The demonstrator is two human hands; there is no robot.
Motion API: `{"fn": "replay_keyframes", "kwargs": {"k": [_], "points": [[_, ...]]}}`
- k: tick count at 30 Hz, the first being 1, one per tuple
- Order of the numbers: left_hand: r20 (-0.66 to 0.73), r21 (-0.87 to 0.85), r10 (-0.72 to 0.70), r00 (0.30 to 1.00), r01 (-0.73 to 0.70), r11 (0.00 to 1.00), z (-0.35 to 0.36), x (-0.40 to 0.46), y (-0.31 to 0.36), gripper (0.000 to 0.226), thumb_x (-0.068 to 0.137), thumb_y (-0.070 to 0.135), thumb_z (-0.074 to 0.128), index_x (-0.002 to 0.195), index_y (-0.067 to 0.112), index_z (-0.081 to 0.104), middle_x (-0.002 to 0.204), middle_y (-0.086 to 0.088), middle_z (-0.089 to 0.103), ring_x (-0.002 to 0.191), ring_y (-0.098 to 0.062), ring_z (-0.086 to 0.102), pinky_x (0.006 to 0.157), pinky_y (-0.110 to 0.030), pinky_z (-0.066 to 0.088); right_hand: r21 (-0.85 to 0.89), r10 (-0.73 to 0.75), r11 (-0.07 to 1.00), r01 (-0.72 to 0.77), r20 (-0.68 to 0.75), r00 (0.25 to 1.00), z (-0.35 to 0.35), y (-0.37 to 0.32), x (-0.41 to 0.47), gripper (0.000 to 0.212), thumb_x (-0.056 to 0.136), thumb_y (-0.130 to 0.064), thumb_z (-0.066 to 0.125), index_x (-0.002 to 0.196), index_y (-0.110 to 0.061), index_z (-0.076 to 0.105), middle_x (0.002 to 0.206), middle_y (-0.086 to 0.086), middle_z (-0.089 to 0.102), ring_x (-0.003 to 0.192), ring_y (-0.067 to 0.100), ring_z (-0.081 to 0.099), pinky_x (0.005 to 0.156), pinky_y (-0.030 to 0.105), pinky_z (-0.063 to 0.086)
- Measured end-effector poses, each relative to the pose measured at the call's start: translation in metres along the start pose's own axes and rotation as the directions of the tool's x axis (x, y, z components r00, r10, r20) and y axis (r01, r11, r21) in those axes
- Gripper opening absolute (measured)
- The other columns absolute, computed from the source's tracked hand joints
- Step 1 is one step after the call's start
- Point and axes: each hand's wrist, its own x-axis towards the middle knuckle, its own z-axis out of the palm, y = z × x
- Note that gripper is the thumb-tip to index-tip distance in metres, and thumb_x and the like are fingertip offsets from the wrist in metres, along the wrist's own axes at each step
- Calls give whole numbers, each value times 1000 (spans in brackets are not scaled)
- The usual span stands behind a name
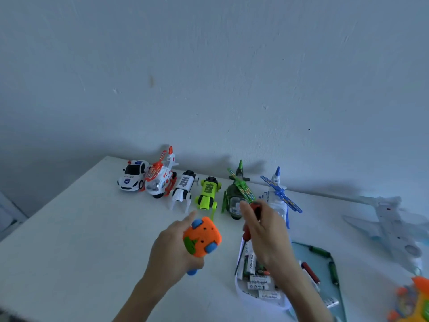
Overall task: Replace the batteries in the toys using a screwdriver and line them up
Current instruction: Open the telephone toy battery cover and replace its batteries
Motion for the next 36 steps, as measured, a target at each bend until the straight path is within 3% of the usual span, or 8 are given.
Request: {"fn": "replay_keyframes", "kwargs": {"k": [2,6,9,13,18,22,31,36], "points": [[56,43,4,998,-7,999,5,7,-4,95,52,27,83,133,38,35,111,12,55,92,-9,55,78,-23,49,3,-30,1000,30,-54,998,4,-6,4,27,93,-42,52,79,-19,52,61,5,61,44,1,50,46,15,38],[117,130,51,992,-66,989,14,18,-12,61,51,40,77,104,35,47,95,10,55,83,-7,53,70,-22,48,24,-82,996,86,-117,990,28,-13,5,42,80,-58,48,80,-16,51,62,7,63,52,8,56,56,32,46],[127,160,132,983,-152,975,20,21,-21,70,56,43,76,121,39,52,95,15,49,90,-6,50,82,-21,44,0,-136,990,138,-149,979,45,-10,4,44,76,-63,45,79,-20,49,65,9,61,63,23,59,60,40,48],[114,92,237,965,-248,964,23,30,-28,81,57,45,75,134,36,50,93,27,42,97,-3,46,87,-21,37,-38,-180,984,176,-203,963,55,-4,10,43,77,-64,44,78,-21,47,66,5,60,65,25,60,60,41,48],[55,-46,282,958,-280,959,27,36,-38,80,50,69,67,123,38,55,90,35,45,91,3,46,83,-21,41,-106,-208,976,189,-215,954,63,-3,13,36,81,-54,48,77,-18,47,64,5,57,61,22,56,53,29,42],[7,-109,241,971,-238,965,30,38,-43,84,42,82,63,112,38,54,90,31,45,88,5,49,82,-22,47,-147,-220,970,193,-199,955,71,-1,16,43,81,-56,46,79,-14,49,64,4,57,62,23,57,55,31,44],[-59,-122,252,966,-258,958,36,41,-42,79,48,82,61,106,29,65,80,32,45,82,0,53,77,-28,51,-90,-133,989,114,-256,957,73,3,20,36,83,-52,52,74,-18,48,61,9,58,59,28,57,56,42,48],[-67,-151,255,965,-262,953,35,38,-41,62,51,74,74,96,32,65,77,30,47,79,1,51,74,-28,48,202,116,979,-36,-398,910,61,21,24,29,92,-22,59,73,-3,50,56,15,61,40,16,48,42,27,42]]}}
